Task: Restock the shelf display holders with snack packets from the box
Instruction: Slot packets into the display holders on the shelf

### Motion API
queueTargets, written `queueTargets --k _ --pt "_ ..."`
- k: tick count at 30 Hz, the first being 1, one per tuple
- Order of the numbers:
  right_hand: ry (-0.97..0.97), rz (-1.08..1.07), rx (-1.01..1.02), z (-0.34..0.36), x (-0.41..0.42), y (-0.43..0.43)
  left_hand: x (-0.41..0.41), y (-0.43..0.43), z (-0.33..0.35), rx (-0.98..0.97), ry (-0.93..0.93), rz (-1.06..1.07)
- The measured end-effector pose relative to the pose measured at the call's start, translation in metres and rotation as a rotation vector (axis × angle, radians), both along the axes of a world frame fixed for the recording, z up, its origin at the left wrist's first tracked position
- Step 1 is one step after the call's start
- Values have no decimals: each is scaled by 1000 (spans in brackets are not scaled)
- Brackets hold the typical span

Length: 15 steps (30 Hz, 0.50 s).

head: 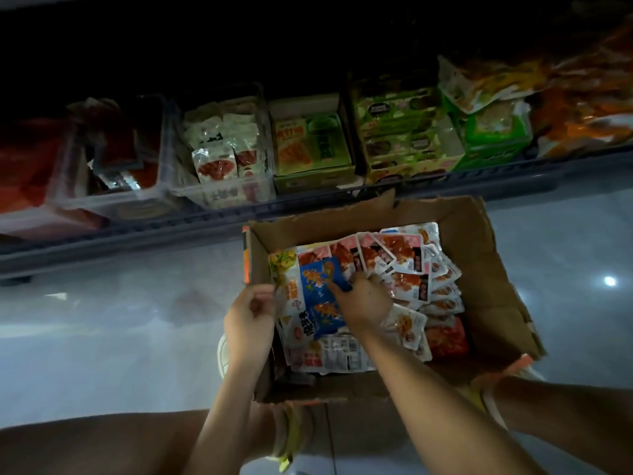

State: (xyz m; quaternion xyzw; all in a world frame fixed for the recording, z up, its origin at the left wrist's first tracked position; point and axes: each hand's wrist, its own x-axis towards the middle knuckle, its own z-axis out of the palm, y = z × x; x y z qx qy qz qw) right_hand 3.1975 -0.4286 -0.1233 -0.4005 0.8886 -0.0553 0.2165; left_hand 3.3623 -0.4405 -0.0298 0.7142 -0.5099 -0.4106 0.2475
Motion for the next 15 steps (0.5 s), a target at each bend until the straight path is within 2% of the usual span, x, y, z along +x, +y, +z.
queueTargets --k 4,7,10,15 --pt "89 71 59 -5 9 -18 5 -2 0 15 70 40" --pt "-10 33 -9 0 -1 -20 4 -1 0 1 78 21" --pt "-279 -150 -180 8 -23 -12 3 2 1 -5 73 -1" --pt "-927 -826 -417 48 -54 16 -7 10 8 73 38 -11"
